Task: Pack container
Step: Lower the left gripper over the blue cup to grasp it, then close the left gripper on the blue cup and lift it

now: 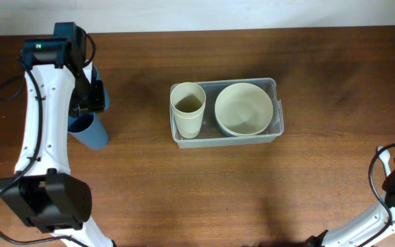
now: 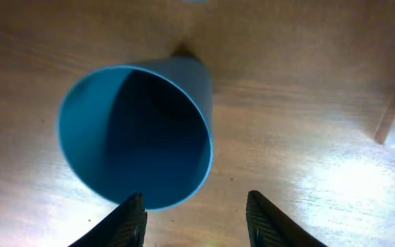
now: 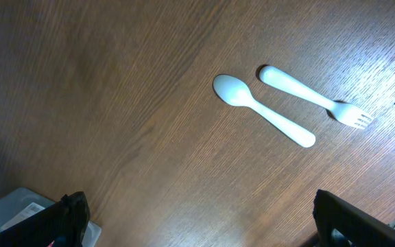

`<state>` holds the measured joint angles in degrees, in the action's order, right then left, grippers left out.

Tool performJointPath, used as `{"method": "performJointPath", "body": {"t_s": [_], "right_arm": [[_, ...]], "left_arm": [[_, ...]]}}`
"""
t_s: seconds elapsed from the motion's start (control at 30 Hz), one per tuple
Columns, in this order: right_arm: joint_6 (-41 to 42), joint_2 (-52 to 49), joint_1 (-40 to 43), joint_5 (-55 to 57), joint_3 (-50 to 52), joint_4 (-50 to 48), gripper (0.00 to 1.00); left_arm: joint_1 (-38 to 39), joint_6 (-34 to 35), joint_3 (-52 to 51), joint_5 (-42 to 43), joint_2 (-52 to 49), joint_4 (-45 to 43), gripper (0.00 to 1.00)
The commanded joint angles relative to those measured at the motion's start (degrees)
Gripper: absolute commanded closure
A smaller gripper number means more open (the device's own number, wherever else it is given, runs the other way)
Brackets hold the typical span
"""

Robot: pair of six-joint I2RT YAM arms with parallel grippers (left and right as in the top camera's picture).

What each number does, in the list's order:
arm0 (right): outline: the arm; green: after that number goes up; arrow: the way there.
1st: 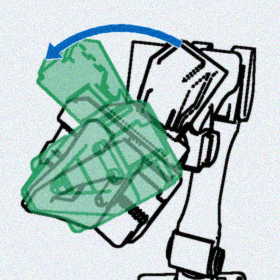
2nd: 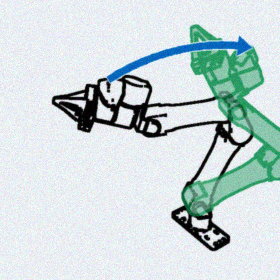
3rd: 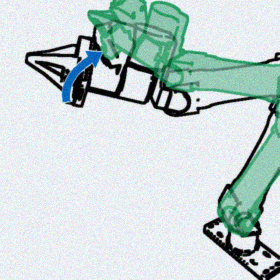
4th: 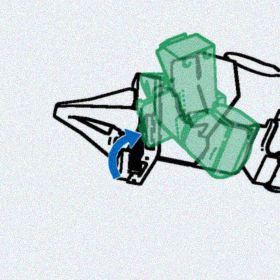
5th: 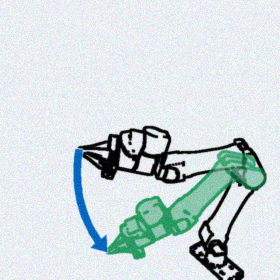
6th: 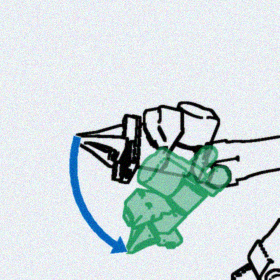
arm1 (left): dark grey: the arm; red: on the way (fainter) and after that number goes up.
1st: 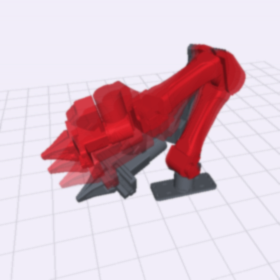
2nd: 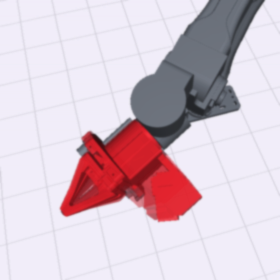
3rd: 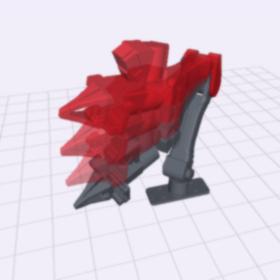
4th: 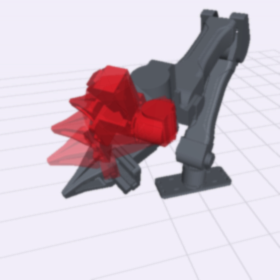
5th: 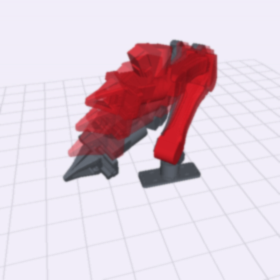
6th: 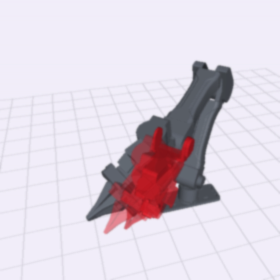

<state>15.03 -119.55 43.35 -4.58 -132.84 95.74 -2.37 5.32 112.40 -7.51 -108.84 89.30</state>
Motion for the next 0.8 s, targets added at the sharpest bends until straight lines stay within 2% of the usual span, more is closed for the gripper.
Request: {"method": "performJointPath", "body": {"t_s": [0.0, 0.57, 0.77], "right_arm": [[0.5, 0.1, -0.2, -0.3, 0.2, -0.2, 0.01], [0.5, 0.1, -0.2, -0.3, 0.2, -0.2, 0.01], [0.5, 0.1, -0.2, -0.3, 0.2, -0.2, 0.01]], "left_arm": [[-0.2, -1.2, -3.8, 2.2, 0.7, -1.8, 0.51], [-0.2, -1.1, -14.2, 3.3, 0.7, -8.0, 0.52], [-0.2, -1.1, -15.0, 5.9, 0.8, -8.2, 0.98]]}}
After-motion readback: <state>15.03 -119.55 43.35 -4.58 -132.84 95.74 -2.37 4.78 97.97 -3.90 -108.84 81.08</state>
